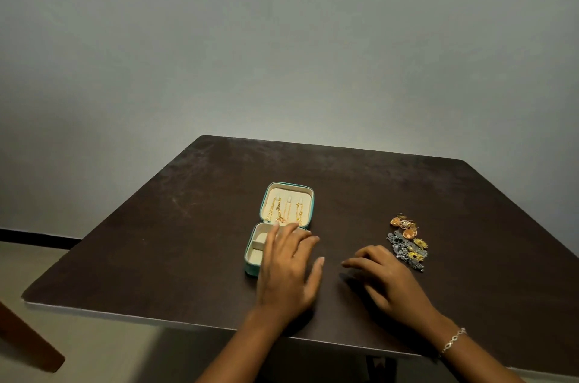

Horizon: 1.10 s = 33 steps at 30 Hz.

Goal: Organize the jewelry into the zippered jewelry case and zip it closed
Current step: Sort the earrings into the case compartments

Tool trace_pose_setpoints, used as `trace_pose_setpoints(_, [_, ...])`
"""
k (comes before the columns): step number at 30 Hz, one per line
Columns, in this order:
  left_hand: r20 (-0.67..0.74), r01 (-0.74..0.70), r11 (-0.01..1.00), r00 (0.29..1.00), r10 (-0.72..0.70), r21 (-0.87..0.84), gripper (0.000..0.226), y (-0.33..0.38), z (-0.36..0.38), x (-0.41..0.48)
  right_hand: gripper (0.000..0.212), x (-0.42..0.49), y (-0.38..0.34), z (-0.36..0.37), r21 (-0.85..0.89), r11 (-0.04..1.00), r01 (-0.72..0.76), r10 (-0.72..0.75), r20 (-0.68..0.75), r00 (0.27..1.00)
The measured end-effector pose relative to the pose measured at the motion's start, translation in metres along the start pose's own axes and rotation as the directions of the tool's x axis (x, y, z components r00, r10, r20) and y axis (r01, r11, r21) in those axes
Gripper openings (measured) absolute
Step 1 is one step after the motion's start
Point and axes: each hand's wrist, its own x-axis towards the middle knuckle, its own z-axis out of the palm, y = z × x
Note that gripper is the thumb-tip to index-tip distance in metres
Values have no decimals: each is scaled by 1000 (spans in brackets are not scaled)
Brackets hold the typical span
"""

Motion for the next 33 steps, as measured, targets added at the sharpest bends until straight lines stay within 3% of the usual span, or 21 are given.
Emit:
trace_pose_setpoints(7, [88,-151,980,983,163,-126,33,36,41,20,25,-16,32,-21,24,981,-194,196,-76,978])
trace_pose_setpoints(12, [145,-79,984,984,103,-161,32,44,68,31,21,3,73,-38,164,885,-436,462,-194,865])
trace_pose_setpoints(15, [155,-52,987,985,76,-153,28,39,76,28,23,19,101,-43,133,825,-550,565,-166,808])
trace_pose_setpoints(21, [112,-85,984,988,103,-158,22,38,81,26,21,49,136,-38,-38,786,-617,617,-6,787])
trace_pose_setpoints(29, [148,-64,984,985,89,-166,17,37,85,26,12,60,145,-29,-179,729,-660,669,-13,743])
trace_pose_setpoints(33, [147,-39,985,987,64,-169,18,37,84,28,11,60,140,-32,-103,720,-686,685,-52,726])
